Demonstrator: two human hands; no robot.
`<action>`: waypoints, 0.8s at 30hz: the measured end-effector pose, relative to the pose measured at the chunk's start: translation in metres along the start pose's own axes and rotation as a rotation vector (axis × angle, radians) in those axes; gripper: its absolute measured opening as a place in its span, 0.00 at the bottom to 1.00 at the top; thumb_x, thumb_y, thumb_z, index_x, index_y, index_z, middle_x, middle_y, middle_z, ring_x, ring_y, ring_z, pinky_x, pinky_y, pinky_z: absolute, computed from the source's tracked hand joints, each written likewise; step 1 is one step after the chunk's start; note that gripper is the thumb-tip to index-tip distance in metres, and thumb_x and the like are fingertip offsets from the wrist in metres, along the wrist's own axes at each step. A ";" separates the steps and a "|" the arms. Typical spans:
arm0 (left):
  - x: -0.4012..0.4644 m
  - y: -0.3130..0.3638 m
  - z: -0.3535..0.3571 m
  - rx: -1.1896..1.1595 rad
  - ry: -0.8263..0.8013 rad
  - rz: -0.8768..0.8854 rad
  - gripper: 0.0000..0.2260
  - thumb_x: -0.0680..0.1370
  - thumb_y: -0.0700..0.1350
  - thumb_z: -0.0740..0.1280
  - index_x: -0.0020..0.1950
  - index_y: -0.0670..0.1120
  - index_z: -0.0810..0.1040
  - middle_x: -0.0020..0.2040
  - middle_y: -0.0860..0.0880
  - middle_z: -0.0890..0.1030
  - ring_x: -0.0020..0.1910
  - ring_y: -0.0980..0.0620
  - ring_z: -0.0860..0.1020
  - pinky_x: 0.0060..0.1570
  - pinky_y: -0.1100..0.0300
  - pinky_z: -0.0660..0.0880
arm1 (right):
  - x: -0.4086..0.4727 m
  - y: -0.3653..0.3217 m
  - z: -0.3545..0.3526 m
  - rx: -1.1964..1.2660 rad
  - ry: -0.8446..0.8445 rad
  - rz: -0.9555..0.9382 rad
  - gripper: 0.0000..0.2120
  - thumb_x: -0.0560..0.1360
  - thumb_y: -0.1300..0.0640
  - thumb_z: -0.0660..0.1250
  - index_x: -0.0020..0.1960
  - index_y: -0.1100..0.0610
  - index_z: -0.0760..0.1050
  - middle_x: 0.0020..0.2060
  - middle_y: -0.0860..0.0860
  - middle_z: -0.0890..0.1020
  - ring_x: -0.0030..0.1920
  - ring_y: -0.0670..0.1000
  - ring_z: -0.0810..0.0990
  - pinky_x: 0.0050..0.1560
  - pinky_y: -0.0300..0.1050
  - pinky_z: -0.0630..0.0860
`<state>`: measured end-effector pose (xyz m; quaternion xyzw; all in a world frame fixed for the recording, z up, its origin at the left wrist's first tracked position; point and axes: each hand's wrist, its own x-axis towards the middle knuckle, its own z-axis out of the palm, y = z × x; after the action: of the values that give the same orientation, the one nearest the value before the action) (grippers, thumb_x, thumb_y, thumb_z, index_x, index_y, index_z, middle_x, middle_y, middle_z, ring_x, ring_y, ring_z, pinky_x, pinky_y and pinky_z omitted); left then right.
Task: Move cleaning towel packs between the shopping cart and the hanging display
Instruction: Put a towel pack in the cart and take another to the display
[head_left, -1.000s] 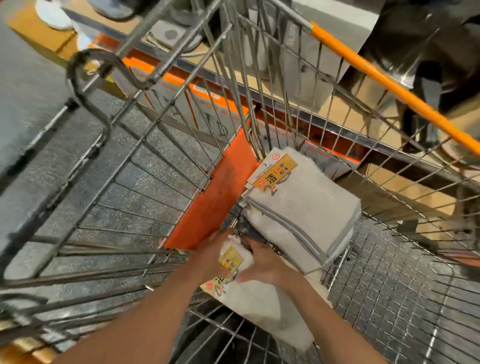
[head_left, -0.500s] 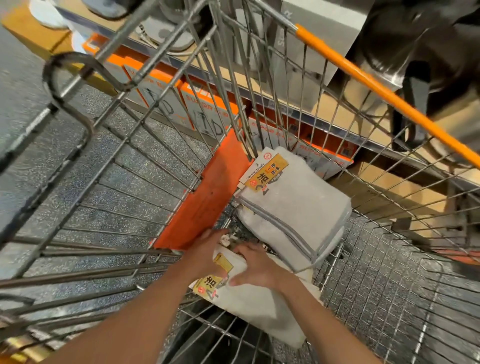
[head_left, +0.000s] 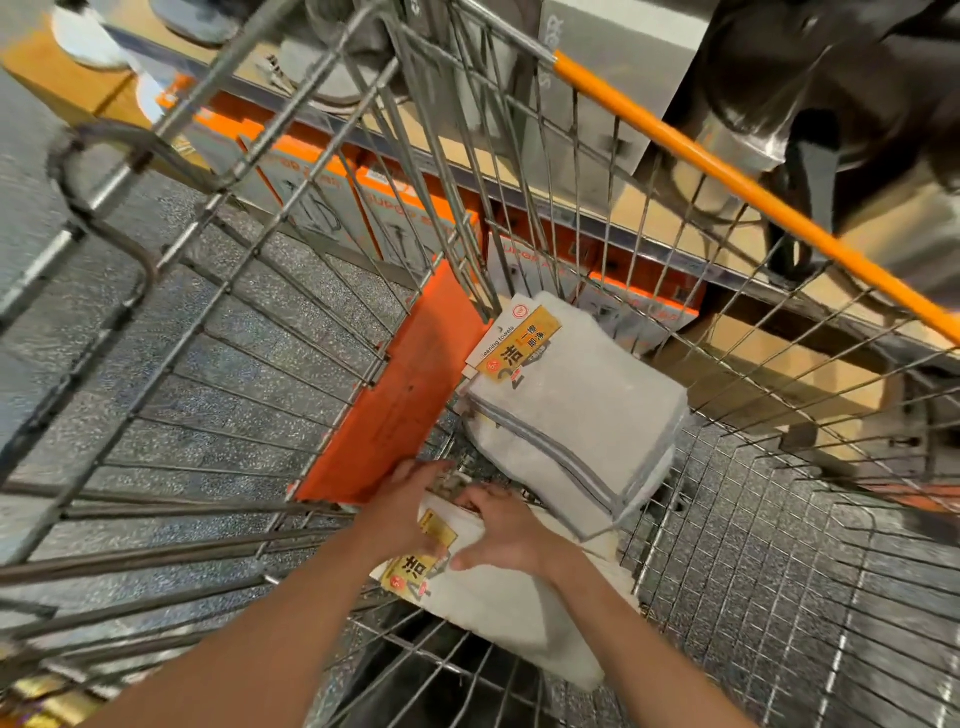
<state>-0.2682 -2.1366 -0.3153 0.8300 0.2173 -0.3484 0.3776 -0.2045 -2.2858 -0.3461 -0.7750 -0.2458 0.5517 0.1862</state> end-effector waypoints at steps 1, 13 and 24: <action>-0.001 0.000 0.000 -0.003 0.001 -0.001 0.47 0.64 0.41 0.79 0.75 0.55 0.56 0.73 0.51 0.57 0.71 0.49 0.61 0.67 0.55 0.63 | -0.001 -0.001 0.000 0.003 0.001 -0.003 0.37 0.62 0.43 0.74 0.67 0.50 0.65 0.68 0.51 0.68 0.70 0.55 0.62 0.67 0.49 0.61; -0.009 -0.001 -0.003 -0.027 0.001 -0.006 0.45 0.65 0.41 0.78 0.75 0.54 0.57 0.71 0.49 0.59 0.69 0.48 0.64 0.67 0.52 0.66 | -0.017 -0.005 0.011 0.000 0.108 -0.015 0.38 0.65 0.47 0.73 0.71 0.52 0.64 0.70 0.51 0.68 0.69 0.52 0.66 0.64 0.43 0.66; -0.008 -0.002 0.000 -0.042 0.007 -0.022 0.46 0.64 0.41 0.79 0.75 0.55 0.57 0.71 0.50 0.58 0.70 0.48 0.63 0.68 0.52 0.65 | -0.017 -0.004 0.013 -0.062 0.131 -0.041 0.36 0.68 0.49 0.73 0.72 0.54 0.63 0.71 0.53 0.67 0.70 0.54 0.62 0.66 0.42 0.63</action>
<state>-0.2748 -2.1361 -0.3110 0.8207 0.2350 -0.3450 0.3901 -0.2218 -2.2926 -0.3350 -0.8096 -0.2659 0.4879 0.1891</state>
